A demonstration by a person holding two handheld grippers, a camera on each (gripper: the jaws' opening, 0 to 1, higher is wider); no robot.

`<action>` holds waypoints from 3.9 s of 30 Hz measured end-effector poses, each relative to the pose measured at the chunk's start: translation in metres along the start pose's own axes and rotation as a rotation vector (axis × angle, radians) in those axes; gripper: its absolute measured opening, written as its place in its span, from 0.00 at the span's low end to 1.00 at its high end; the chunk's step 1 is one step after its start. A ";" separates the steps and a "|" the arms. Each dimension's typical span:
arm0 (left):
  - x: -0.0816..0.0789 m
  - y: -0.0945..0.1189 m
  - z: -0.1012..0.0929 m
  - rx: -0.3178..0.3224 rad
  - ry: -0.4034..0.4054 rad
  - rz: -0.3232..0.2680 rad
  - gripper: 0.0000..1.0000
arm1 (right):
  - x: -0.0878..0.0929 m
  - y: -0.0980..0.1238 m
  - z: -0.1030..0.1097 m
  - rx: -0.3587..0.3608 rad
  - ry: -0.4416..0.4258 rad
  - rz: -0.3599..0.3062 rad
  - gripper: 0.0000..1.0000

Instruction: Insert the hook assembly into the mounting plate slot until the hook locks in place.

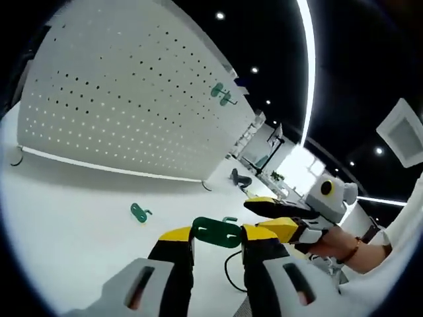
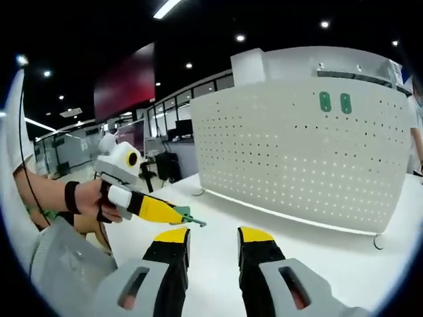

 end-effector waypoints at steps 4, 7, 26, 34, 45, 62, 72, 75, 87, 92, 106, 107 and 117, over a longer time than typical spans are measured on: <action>0.004 0.001 -0.007 0.012 0.031 0.004 0.28 | -0.002 0.003 0.005 -0.035 0.043 0.008 0.27; 0.004 0.003 -0.012 0.042 0.051 -0.001 0.28 | -0.002 0.005 0.009 -0.064 0.081 0.021 0.25; 0.013 0.011 -0.030 0.190 0.248 0.093 0.28 | -0.009 0.007 0.022 -0.249 0.207 -0.010 0.13; 0.013 0.013 -0.028 0.212 0.293 0.170 0.28 | -0.011 0.006 0.029 -0.300 0.292 -0.009 0.09; 0.014 0.014 -0.030 0.257 0.332 0.226 0.28 | -0.013 0.005 0.034 -0.359 0.401 0.021 0.04; 0.022 0.012 -0.036 0.289 0.164 0.166 0.32 | -0.015 0.007 0.035 -0.333 0.528 0.049 0.00; 0.020 0.016 -0.043 0.257 0.076 0.097 0.37 | -0.021 0.008 0.030 -0.260 0.320 0.022 0.00; 0.022 0.016 -0.047 0.251 0.047 0.084 0.39 | -0.022 0.006 0.032 -0.239 0.287 0.001 0.00; 0.031 0.027 -0.056 0.169 -0.128 0.006 0.46 | -0.038 0.005 0.011 -0.051 0.235 -0.034 0.00; 0.032 0.030 -0.063 0.132 -0.193 -0.037 0.52 | -0.043 0.004 0.000 0.021 0.214 -0.029 0.00; 0.031 0.040 -0.072 0.023 -0.332 -0.147 0.66 | -0.066 -0.003 -0.026 0.198 0.116 -0.065 0.00; 0.031 0.042 -0.073 0.022 -0.341 -0.158 0.68 | -0.067 -0.004 -0.027 0.196 0.116 -0.061 0.00; 0.027 0.057 -0.077 -0.035 -0.418 -0.240 0.80 | -0.074 -0.009 -0.039 0.286 0.036 -0.059 0.00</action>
Point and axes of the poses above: the point that each gripper's makers call its tool centre point, and the gripper's own axes: y roughly backward along the fingers, z roughly to its left, x roughly out of its underside, the point moved 9 cm from there along y, roughly backward along the fingers, and after that the axes turned 6 degrees about y, right-handed, at the moved point
